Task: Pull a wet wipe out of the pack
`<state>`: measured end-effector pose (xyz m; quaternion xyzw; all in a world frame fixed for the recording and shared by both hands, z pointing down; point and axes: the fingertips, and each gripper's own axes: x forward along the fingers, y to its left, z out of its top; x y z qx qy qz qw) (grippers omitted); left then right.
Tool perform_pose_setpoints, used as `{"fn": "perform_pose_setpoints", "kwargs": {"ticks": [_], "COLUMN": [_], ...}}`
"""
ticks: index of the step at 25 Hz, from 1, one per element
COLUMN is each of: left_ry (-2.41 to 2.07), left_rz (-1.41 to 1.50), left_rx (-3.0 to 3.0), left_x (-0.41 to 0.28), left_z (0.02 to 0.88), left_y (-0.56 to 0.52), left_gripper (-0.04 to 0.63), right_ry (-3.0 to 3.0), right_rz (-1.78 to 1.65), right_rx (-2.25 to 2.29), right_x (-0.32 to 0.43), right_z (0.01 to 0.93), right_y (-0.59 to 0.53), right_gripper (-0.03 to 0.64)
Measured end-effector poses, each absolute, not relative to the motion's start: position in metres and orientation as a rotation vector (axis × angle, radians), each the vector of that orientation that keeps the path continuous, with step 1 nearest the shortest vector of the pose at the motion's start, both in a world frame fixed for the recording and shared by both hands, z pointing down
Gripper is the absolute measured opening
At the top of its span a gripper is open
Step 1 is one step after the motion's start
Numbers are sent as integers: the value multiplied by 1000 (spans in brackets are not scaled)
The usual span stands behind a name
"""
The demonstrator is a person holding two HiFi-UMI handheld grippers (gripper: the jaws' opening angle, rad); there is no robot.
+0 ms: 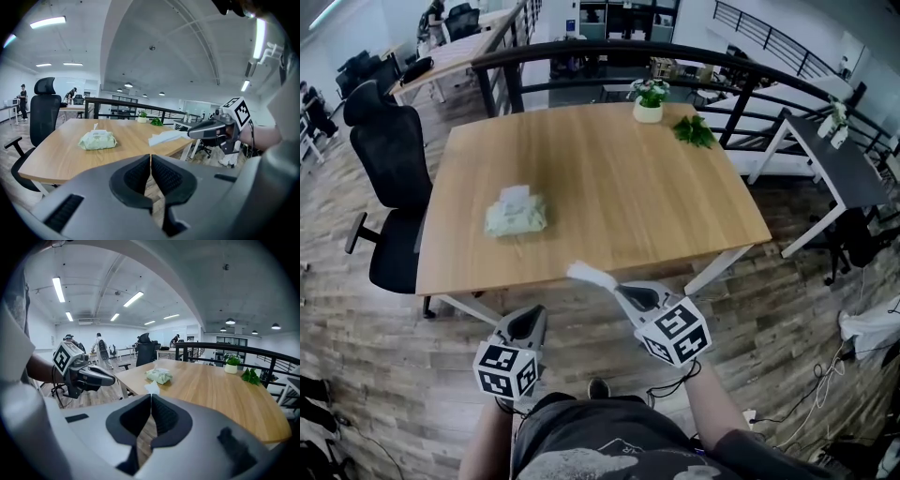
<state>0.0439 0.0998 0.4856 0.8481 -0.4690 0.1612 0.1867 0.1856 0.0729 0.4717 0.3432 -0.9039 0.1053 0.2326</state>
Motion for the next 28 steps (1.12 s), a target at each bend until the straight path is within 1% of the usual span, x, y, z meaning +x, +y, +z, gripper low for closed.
{"fn": "perform_pose_setpoints", "kwargs": {"ticks": [8, 20, 28], "left_ry": [-1295, -1292, -1285], "left_rz": [392, 338, 321], "left_rx": [2426, 2412, 2412], "left_x": [43, -3, -18], "left_z": [473, 465, 464], "left_y": [97, 147, 170], "left_gripper": [20, 20, 20], "right_ry": [-2444, -2419, -2404], "right_rz": [260, 227, 216], "right_rx": [996, 993, 1013], "right_x": [182, 136, 127], "right_z": [468, 457, 454], "right_y": [79, 127, 155], "right_gripper": [23, 23, 23]}}
